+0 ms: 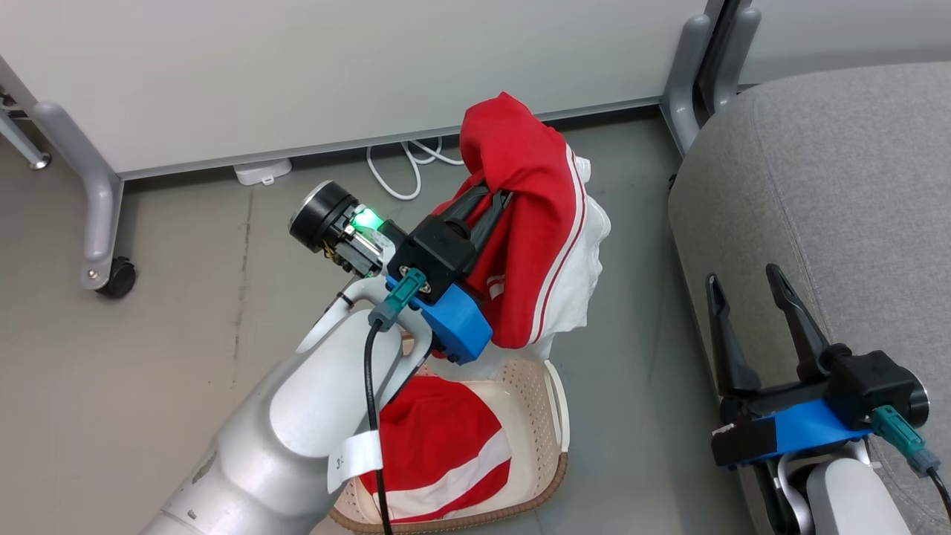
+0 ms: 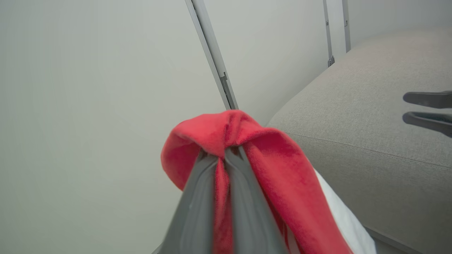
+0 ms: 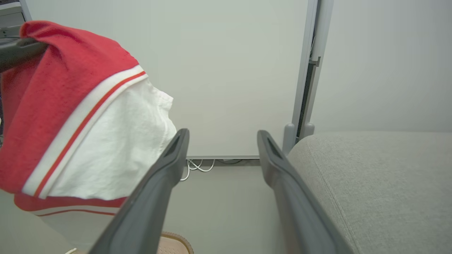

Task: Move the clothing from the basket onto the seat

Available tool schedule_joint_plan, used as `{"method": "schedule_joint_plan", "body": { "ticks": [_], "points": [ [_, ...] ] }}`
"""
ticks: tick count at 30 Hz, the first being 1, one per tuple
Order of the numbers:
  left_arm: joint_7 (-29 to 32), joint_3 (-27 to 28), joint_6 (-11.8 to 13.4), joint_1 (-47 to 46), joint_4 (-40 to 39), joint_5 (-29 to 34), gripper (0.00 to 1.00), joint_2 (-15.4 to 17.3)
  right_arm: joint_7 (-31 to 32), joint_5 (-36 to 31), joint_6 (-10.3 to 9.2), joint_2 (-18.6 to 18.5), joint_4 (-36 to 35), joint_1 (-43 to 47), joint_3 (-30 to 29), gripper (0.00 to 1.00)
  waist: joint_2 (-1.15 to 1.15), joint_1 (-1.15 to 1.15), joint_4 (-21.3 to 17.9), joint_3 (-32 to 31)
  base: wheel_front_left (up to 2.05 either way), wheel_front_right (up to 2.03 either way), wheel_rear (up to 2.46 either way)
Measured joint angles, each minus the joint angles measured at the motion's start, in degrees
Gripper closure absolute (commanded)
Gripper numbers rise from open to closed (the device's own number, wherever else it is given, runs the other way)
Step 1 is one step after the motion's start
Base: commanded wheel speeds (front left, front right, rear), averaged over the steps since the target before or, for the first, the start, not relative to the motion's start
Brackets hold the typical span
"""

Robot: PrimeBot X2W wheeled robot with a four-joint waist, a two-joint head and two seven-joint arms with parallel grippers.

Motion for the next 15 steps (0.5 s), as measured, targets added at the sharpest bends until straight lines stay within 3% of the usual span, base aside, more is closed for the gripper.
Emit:
{"method": "schedule_joint_plan", "body": {
  "ticks": [7, 15],
  "points": [
    [0.0, -0.1, -0.5, 0.6, -0.3, 0.0, 1.00, -0.4, 0.0, -0.1, 0.00, 0.0, -1.5, -1.0, 2.9, 0.00, 0.00, 0.00, 0.8, -0.8, 0.00, 0.00, 0.00],
    [0.0, -0.5, -0.6, 0.4, -0.6, 0.1, 1.00, -1.0, 0.0, -1.6, 0.00, -0.4, -1.1, -7.9, 11.2, 0.00, 0.00, 0.01, 1.8, 0.0, 0.00, 0.00, 0.00]
  ]
}}
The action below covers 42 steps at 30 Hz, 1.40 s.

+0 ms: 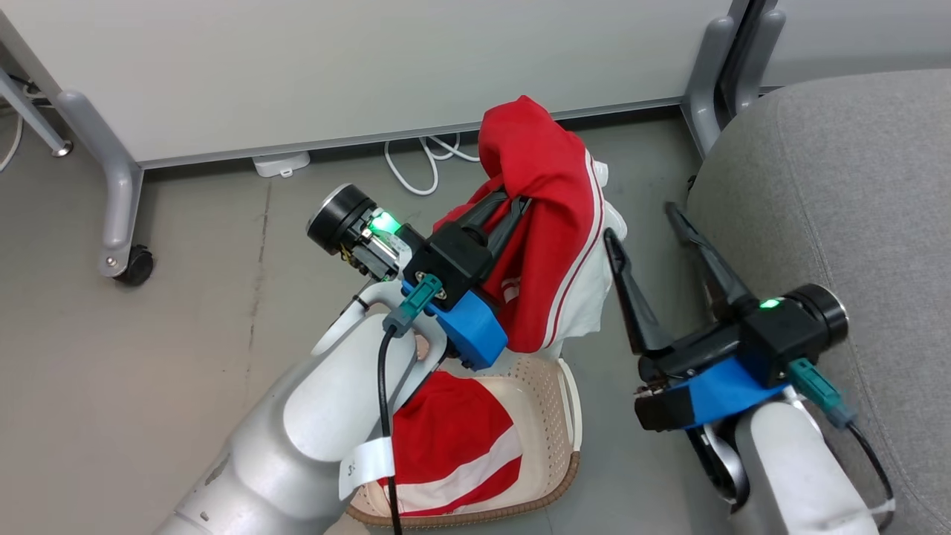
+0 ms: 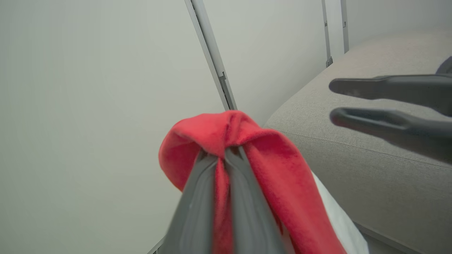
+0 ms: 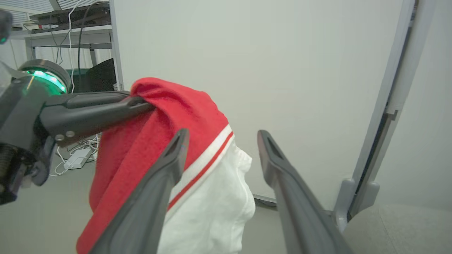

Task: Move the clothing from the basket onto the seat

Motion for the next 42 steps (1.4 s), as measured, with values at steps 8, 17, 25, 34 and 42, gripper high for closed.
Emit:
{"method": "schedule_joint_plan", "body": {
  "ticks": [8, 17, 25, 34, 42],
  "points": [
    [0.0, -0.7, -0.3, -1.3, -0.6, 0.4, 1.00, -1.1, 0.0, -1.5, 0.00, -0.4, 6.8, -7.4, 6.2, 0.00, 0.00, 0.00, 1.7, 1.4, 0.00, 0.00, 0.00],
    [0.0, -2.0, -0.4, -3.2, -1.9, 0.5, 1.00, -2.1, 0.0, -4.1, 0.00, -0.1, 13.4, -13.6, 5.7, 0.00, 0.00, 0.01, 3.5, 3.6, 0.00, 0.00, 0.00],
    [0.0, -3.1, -0.5, -4.3, -3.1, 0.4, 1.00, -2.4, 0.0, -4.3, 0.00, 0.2, 17.6, -16.9, 3.6, 0.00, 0.00, 0.01, 4.9, 4.6, 0.00, 0.00, 0.00],
    [0.0, -3.9, -0.5, -4.5, -3.6, -0.1, 1.00, -2.6, 0.0, -0.8, 0.00, 0.3, 20.0, -18.7, 5.4, 1.00, 0.00, 0.01, 5.6, 4.3, 0.00, 0.00, 0.00],
    [0.0, -3.7, -0.4, -4.5, -3.6, -0.2, 1.00, -2.6, 0.0, -0.2, 0.00, 0.3, 20.1, -18.7, 5.8, 1.00, 0.00, 0.01, 5.5, 4.3, 0.00, 0.00, 0.00]
  ]
}}
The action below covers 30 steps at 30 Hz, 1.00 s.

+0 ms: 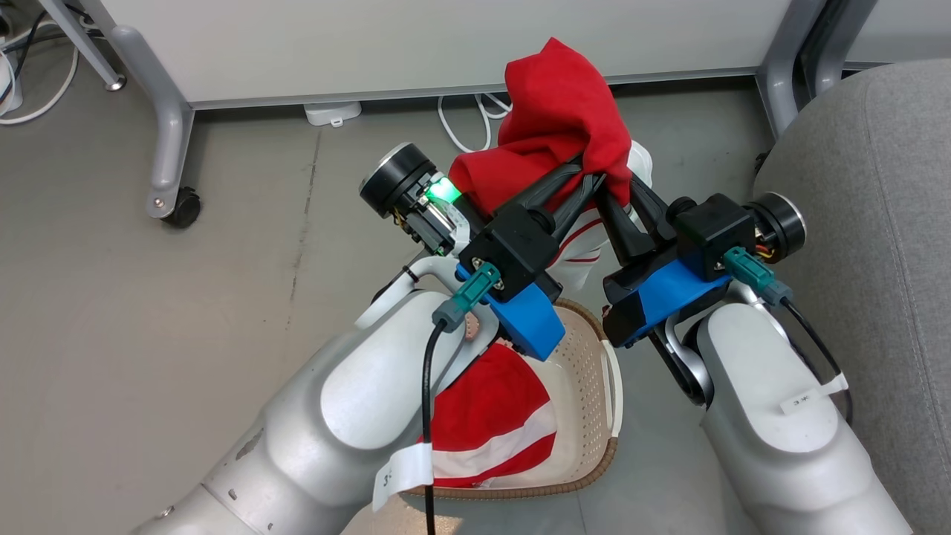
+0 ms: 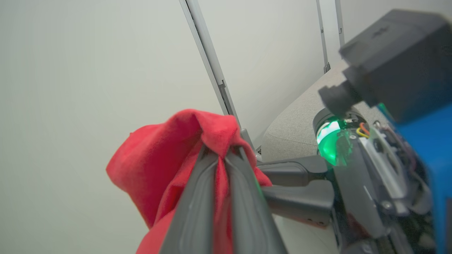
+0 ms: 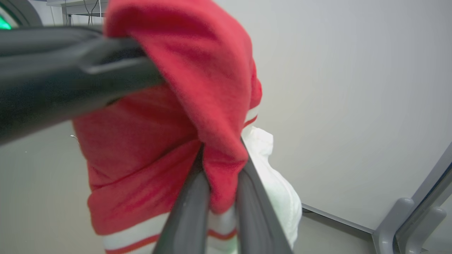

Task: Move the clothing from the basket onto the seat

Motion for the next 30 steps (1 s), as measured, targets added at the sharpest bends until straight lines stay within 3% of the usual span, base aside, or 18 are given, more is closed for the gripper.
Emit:
{"method": "schedule_joint_plan", "body": {
  "ticks": [6, 7, 20, 30],
  "points": [
    [0.0, 0.4, 0.1, 0.0, 0.2, 0.0, 1.00, -0.1, 0.0, 0.3, 0.00, 0.0, 0.0, 0.0, 0.0, 1.00, 0.00, 0.00, 0.0, 0.0, 0.00, 0.00, 0.00],
    [0.0, 0.5, 0.2, 0.0, 0.2, -0.1, 0.00, -0.1, 0.0, 0.3, 0.00, 0.0, 0.0, 0.0, -0.1, 1.00, 0.00, 0.00, 0.0, 0.0, 0.00, 0.00, 0.00],
    [0.0, 1.1, 1.0, 0.1, -0.2, 0.6, 0.00, -0.1, 0.0, 1.7, 0.00, 0.0, -2.2, 0.6, -2.4, 1.00, 0.00, 0.00, -1.0, 0.7, 0.00, 0.00, 0.00],
    [-0.1, 1.8, 1.0, 1.9, -0.8, 1.2, 0.00, 0.5, 0.0, 1.9, 0.00, 0.0, -5.5, 2.6, -7.7, 1.00, 0.00, 0.00, -4.5, 1.9, 0.00, 0.00, 0.00]
  ]
}}
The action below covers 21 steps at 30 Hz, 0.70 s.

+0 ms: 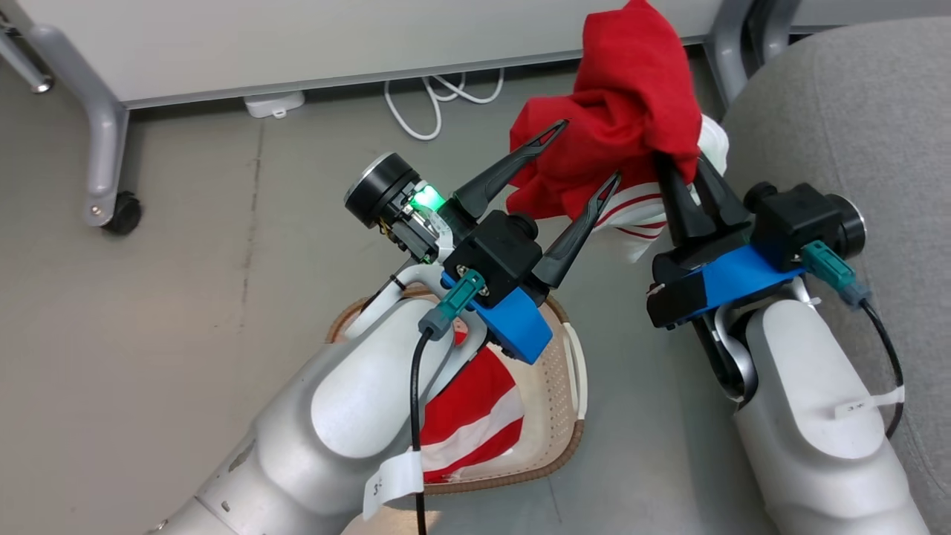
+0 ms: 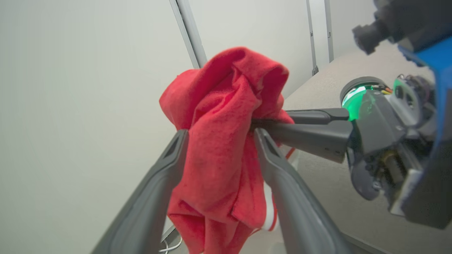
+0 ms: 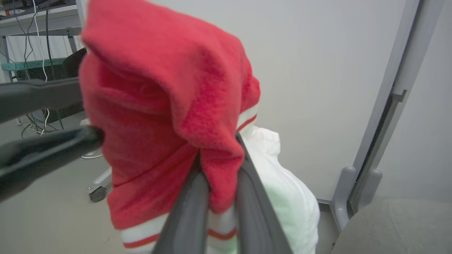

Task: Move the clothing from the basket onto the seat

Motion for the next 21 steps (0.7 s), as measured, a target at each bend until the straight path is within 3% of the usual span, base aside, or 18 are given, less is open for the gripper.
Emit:
{"method": "schedule_joint_plan", "body": {
  "ticks": [21],
  "points": [
    [0.0, -1.0, -1.5, 2.2, -1.1, 0.6, 0.00, 1.2, 0.0, -1.4, 0.00, -0.1, -10.7, 7.1, -12.0, 1.00, 0.00, 0.00, -13.3, 4.5, 0.00, 0.00, 0.00]
  ]
}}
